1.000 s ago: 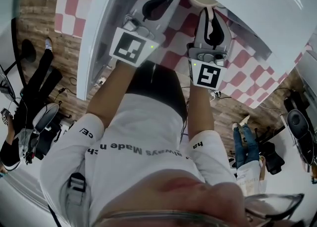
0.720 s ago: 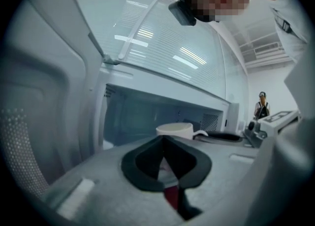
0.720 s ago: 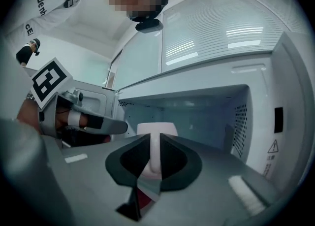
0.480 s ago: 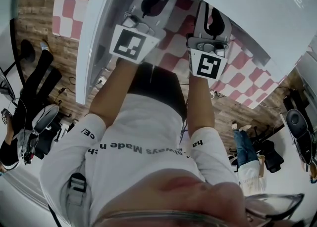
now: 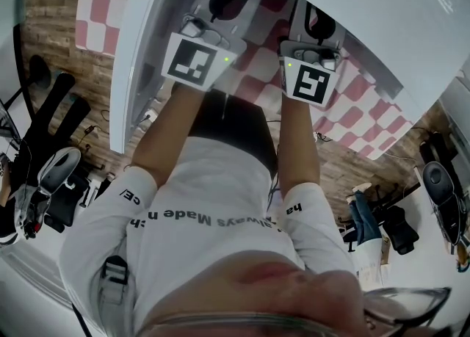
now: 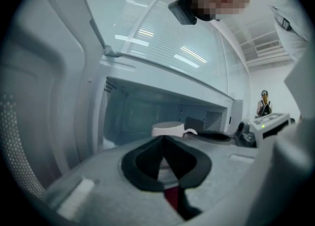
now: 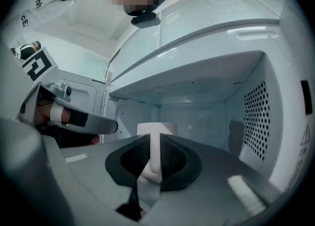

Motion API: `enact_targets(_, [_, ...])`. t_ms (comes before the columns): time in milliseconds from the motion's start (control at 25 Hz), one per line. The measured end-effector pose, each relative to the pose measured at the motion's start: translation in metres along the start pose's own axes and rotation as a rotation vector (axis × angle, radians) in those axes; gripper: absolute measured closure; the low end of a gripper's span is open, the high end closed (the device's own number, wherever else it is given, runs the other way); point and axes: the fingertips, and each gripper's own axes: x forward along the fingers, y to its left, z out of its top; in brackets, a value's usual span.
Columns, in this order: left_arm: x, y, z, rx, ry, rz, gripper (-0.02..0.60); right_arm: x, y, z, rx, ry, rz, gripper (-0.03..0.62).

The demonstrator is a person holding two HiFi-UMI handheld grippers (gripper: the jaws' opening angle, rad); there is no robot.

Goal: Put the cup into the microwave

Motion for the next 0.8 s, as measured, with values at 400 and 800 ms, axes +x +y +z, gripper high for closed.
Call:
enact_targets(400, [0.001, 0.001, -0.005, 0.012, 0.007, 0.001, 0.578, -0.003, 0.0, -0.007, 0.001, 0.004, 0.004, 0.556])
enact_targets(800, [-0.006, -0.004, -0.002, 0.014, 0.01, 0.008, 0.578, -0.011, -0.005, -0.016, 0.006, 0.039, -0.022, 0.551])
